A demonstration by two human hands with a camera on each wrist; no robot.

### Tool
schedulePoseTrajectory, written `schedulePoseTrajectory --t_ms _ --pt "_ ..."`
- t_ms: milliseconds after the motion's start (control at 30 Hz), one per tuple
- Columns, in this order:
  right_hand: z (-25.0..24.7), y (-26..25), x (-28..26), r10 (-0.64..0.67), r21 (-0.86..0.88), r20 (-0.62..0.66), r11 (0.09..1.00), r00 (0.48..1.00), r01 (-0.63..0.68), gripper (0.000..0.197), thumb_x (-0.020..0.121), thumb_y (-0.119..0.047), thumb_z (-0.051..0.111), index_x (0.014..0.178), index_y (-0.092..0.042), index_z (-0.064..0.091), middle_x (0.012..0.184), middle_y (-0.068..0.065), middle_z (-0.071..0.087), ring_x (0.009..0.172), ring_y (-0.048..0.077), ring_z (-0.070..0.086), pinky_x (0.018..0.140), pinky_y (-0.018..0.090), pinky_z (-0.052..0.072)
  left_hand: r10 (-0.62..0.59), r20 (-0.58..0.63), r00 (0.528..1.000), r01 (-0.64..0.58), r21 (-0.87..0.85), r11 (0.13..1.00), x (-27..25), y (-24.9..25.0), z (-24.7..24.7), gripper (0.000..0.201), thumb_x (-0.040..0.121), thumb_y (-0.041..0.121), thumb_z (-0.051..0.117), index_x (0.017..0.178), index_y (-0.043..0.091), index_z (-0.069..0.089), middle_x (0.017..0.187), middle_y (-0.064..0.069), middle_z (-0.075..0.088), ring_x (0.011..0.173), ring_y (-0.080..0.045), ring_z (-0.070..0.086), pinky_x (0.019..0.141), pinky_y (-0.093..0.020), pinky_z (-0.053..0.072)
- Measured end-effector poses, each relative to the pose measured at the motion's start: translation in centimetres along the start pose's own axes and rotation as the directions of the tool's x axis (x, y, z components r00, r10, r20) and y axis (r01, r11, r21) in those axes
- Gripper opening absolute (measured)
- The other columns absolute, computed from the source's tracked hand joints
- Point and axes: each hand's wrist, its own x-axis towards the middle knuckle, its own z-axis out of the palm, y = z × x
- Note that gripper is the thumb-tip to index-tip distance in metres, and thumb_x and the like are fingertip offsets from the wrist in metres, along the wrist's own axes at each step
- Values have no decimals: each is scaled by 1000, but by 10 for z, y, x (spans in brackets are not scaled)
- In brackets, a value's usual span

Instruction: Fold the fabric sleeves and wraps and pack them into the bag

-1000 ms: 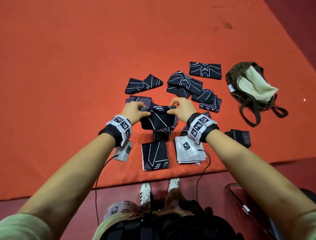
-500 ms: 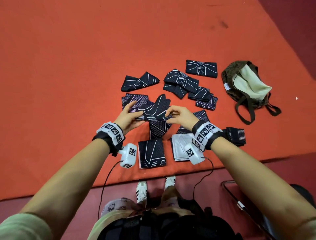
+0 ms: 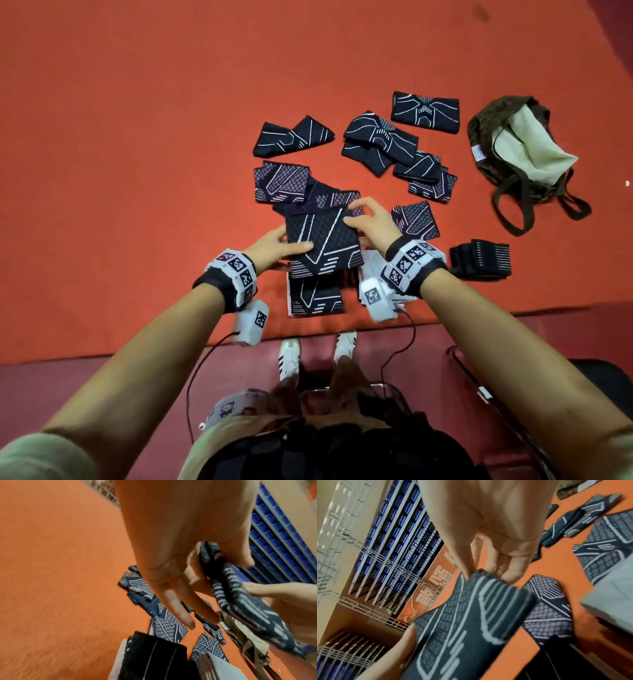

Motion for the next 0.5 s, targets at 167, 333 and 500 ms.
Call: schedulePoseTrajectory --t_ms 167,333,500 --pt "12 31 -6 55 -28 64 998 996 -53 24 88 -12 63 111 -17 59 68 0 60 58 12 61 57 29 57 -58 -128 990 42 -124 991 5 -35 2 15 94 33 54 92 21 63 74 6 70 65 -10 65 67 -29 55" --pt "29 70 -5 96 -78 -57 992 994 -101 16 84 -1 65 87 -17 63 78 11 61 64 19 63 65 42 59 -150 -215 965 117 -155 981 14 -83 16 15 91 22 60 77 17 62 58 7 67 55 -11 60 57 -23 50" --pt "41 115 -2 146 -124 -116 979 982 -160 22 81 -6 66 75 -27 61 69 -5 57 62 14 53 63 33 49 -266 -268 926 186 -288 939 23 -123 26 9 85 10 67 77 12 64 54 4 67 51 -12 63 49 -20 53"
